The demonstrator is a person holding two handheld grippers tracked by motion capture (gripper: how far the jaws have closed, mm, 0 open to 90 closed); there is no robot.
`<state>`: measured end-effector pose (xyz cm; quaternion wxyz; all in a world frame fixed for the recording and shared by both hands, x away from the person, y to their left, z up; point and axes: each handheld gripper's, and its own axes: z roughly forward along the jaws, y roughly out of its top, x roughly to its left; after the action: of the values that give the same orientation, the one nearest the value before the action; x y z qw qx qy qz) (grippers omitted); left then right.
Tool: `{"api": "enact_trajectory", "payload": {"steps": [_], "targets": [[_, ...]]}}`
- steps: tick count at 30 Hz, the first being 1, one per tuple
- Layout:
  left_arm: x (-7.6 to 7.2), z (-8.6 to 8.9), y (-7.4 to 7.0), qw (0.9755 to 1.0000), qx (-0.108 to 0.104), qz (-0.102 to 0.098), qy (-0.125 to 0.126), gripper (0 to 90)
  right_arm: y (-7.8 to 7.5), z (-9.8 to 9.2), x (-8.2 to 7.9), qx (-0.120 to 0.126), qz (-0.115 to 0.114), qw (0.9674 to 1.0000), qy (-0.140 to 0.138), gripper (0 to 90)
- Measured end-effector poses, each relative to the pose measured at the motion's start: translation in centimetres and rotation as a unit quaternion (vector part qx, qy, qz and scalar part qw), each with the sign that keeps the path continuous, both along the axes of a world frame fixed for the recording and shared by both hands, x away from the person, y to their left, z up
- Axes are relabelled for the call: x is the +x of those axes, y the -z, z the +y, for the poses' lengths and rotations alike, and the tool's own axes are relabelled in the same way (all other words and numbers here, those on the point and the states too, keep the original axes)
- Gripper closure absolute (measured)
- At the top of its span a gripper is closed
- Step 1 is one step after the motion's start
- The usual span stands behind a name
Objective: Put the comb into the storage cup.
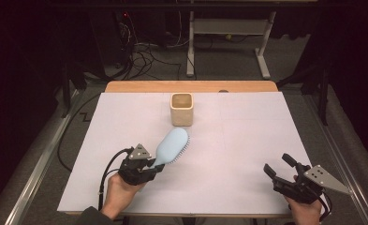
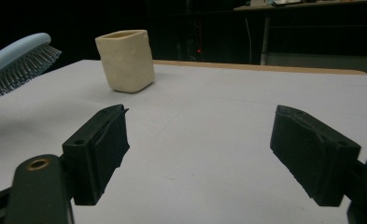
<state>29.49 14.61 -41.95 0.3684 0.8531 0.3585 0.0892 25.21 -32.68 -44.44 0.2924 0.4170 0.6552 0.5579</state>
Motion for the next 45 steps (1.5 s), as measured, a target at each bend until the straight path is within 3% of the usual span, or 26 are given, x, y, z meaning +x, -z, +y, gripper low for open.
{"api": "enact_trajectory", "payload": {"steps": [11, 19, 30, 36, 45], "targets": [[-0.1, -0.5, -0.1, 0.9999, -0.006, -0.007, 0.008, 69.2, -0.2, 1.2, 0.4, 0.001, 0.000, 0.9997, -0.024, 18.4], [0.1, -1.0, -0.1, 0.9998, -0.007, -0.015, 0.013, 69.2, -0.5, 3.1, 0.9, -0.008, -0.007, 0.9991, -0.040, 18.5], [0.1, -1.8, -0.1, 0.9994, -0.009, -0.022, 0.023, 69.2, -0.5, 5.0, 1.2, -0.008, 0.008, 0.9983, -0.057, 18.7], [0.0, -2.5, -0.2, 0.9992, -0.003, -0.026, 0.031, 69.2, -0.3, 6.2, 1.5, -0.024, 0.011, 0.9969, -0.075, 19.5], [0.2, -3.8, -0.3, 0.9987, -0.002, -0.028, 0.044, 69.2, -0.3, 7.3, 1.8, -0.018, 0.016, 0.9952, -0.095, 19.5]]}}
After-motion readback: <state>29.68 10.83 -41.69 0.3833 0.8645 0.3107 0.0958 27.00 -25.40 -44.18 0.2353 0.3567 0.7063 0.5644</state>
